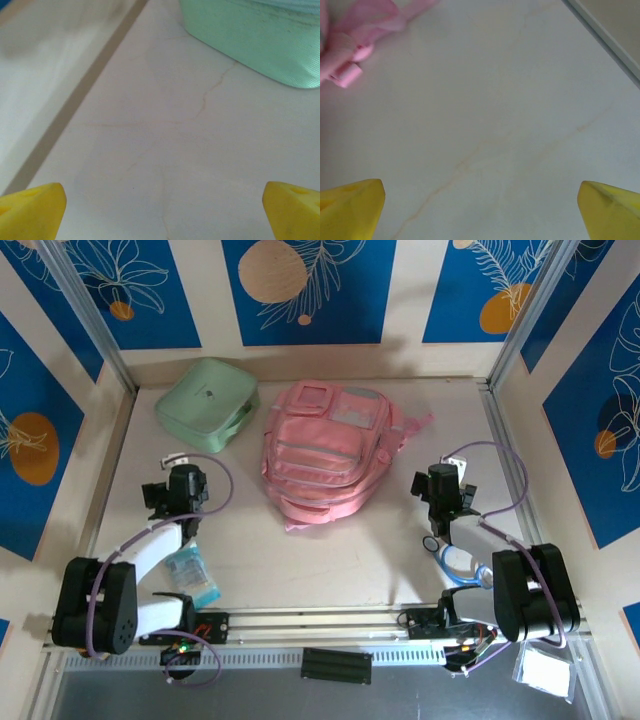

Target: Pack books, pencil case, and school supplies into a backpack

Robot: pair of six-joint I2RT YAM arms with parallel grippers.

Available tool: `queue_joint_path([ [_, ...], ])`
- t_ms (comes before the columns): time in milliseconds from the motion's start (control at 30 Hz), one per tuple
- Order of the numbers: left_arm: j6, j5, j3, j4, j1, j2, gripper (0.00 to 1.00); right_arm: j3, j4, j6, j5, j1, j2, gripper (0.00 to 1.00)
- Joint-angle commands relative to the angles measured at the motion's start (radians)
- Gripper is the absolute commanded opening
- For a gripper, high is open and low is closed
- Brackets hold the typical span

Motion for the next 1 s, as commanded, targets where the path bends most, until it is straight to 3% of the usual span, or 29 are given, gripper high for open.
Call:
queue_joint_path([
  [0,0.063,0.222,-0.077,0.254,0.037,0.008,0.99,-0.003,0.123,-0.056,-0.071,-0.015,-0.005,0.99],
  [167,0.07,0.396,-0.181,0.56,0.064,0.046,0.99,-0.058,0.28,-0.099,-0.198,-0.043,-0.011,0.99],
  [367,0.086,0.501,-0.14,0.628,0.07,0.148,0.99,-0.084,0.359,-0.126,-0.245,-0.052,-0.003,0.99],
  [667,0.081,0.522,-0.131,0.749,0.071,0.284,0.99,-0.069,0.505,-0.088,-0.374,-0.146,0.119,0.99],
  [767,0.082,0.514,-0.13,0.799,0.071,0.335,0.99,-0.072,0.582,-0.113,-0.405,-0.136,0.182,0.99],
  [967,0.082,0.509,-0.106,0.743,0.071,0.331,1.0,-0.049,0.642,-0.168,-0.392,-0.091,0.279,0.99],
])
